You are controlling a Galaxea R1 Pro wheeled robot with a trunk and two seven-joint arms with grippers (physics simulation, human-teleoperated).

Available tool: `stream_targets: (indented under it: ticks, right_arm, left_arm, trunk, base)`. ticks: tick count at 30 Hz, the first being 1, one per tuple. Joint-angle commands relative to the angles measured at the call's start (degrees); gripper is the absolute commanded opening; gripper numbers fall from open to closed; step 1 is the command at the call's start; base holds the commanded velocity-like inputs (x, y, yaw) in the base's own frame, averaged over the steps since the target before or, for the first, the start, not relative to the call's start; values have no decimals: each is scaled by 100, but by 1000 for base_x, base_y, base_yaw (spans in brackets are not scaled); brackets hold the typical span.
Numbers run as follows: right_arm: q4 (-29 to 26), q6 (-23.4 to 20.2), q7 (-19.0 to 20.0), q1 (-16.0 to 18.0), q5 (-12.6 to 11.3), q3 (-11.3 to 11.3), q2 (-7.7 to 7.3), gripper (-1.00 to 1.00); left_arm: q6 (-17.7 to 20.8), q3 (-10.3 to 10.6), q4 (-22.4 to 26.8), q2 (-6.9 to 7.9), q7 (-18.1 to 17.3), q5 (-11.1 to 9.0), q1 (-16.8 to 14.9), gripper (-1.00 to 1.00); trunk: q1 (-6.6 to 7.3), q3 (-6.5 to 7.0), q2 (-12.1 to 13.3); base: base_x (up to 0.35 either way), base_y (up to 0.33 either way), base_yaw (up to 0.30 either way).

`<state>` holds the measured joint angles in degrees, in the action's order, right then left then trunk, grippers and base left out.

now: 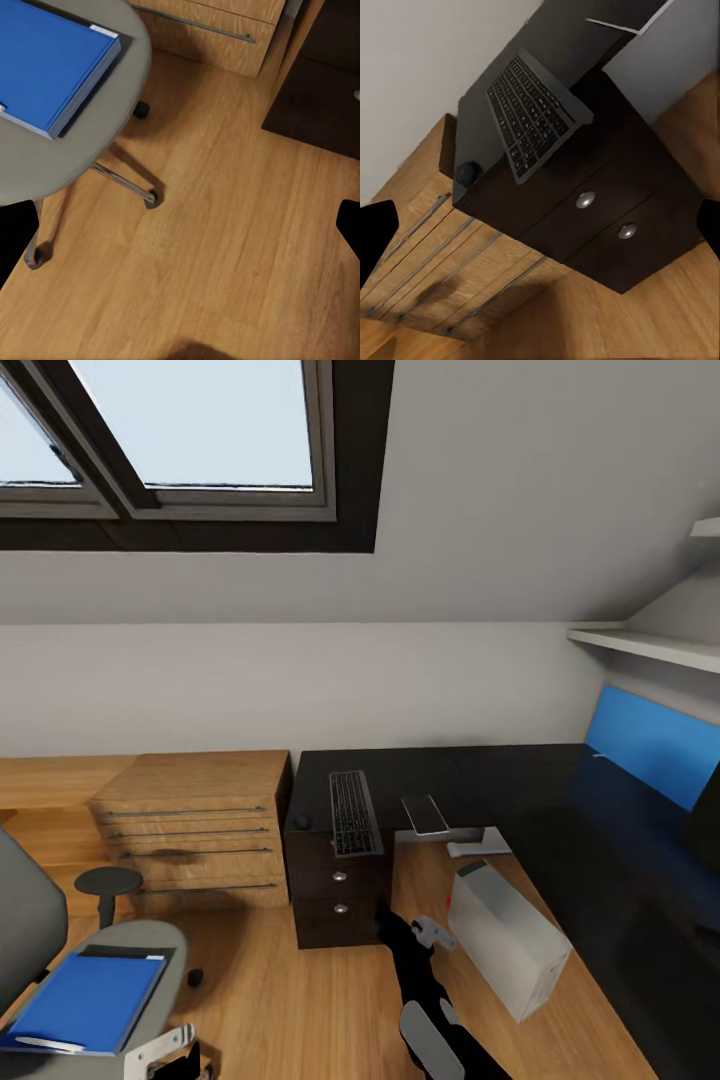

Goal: In the bedroom, organize the workspace by keeping the computer under the desk, ensuring the monitor is on the desk, placing the keyboard on the desk next to the monitor, placing the mouse on the desk next to the keyboard, moving the folder from the swivel chair onto the desk next to the mouse, stacking the notebook on top of the folder with the pen on top of the notebook, and positioning the swivel chair next to the desk.

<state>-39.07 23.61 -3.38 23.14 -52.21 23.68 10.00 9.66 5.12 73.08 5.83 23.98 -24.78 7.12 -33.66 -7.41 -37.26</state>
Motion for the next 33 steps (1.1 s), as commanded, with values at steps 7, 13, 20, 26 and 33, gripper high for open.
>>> stream_targets:
  ticks: [7, 13, 20, 26, 33]
  right_arm:
    - [-44, 34, -31, 7, -1250, 29, 0, 100]
    - [-54, 30, -31, 7, -1750, 4, 0, 100]
    - [-56, 30, -23, 7, -2063, -4, 0, 100]
    - [-53, 30, -22, 7, -2065, -3, 0, 100]
    - [-41, 30, -22, 7, -2060, -3, 0, 100]
  left_arm:
    - [11, 15, 14, 6, 45, -36, 0, 100]
    - [4, 15, 14, 6, 45, -31, 3, 100]
    - [-8, 24, 14, 6, 54, -21, 8, 100]
    - [-8, 24, 14, 6, 54, -20, 8, 100]
    - [-7, 24, 14, 6, 54, -20, 8, 100]
  trunk:
    - [-157, -135, -291]
    - [-288, -243, -531]
    - [-442, -368, -812]
    - [-574, -476, -1053]
    - [-728, -602, -1334]
  base:
    - [0, 0, 0]
    - [0, 0, 0]
    - [0, 0, 0]
    - [0, 0, 0]
    - [0, 0, 0]
